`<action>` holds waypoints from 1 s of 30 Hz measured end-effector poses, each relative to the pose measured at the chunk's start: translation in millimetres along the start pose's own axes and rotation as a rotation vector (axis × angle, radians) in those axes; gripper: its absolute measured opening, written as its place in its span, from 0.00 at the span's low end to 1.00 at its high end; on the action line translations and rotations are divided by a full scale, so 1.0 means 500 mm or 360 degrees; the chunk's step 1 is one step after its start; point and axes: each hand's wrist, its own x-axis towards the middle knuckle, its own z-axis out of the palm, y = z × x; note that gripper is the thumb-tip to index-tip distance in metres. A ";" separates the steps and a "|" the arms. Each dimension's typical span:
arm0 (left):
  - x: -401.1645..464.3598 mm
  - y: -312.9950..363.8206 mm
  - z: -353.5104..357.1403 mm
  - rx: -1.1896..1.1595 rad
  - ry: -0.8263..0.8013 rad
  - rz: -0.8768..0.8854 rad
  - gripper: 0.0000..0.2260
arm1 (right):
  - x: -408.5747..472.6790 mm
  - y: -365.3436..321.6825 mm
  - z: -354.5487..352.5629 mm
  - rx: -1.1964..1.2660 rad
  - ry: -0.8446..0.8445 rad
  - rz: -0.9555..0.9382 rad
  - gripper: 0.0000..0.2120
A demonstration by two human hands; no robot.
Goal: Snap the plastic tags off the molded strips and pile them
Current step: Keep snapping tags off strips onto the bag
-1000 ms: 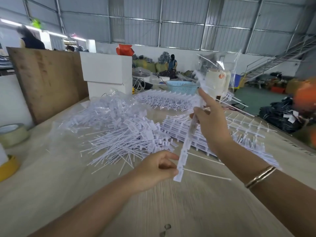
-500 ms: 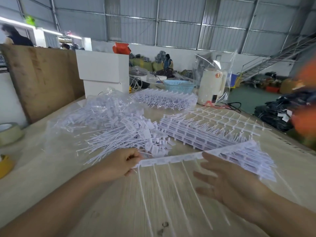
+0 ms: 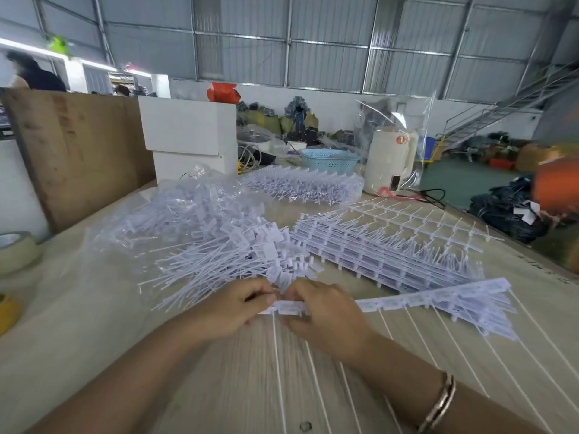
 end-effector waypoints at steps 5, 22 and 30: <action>-0.010 -0.015 -0.005 -0.0043 -0.0050 0.0044 0.04 | 0.003 0.016 0.014 0.0085 0.0051 -0.0013 0.13; -0.024 -0.023 -0.019 -0.0385 -0.0068 0.0195 0.06 | -0.007 0.000 0.027 0.1145 -0.0054 0.0170 0.09; -0.045 -0.033 -0.032 -0.0594 -0.0270 0.0090 0.04 | -0.015 0.040 -0.005 0.1351 0.0040 0.0248 0.06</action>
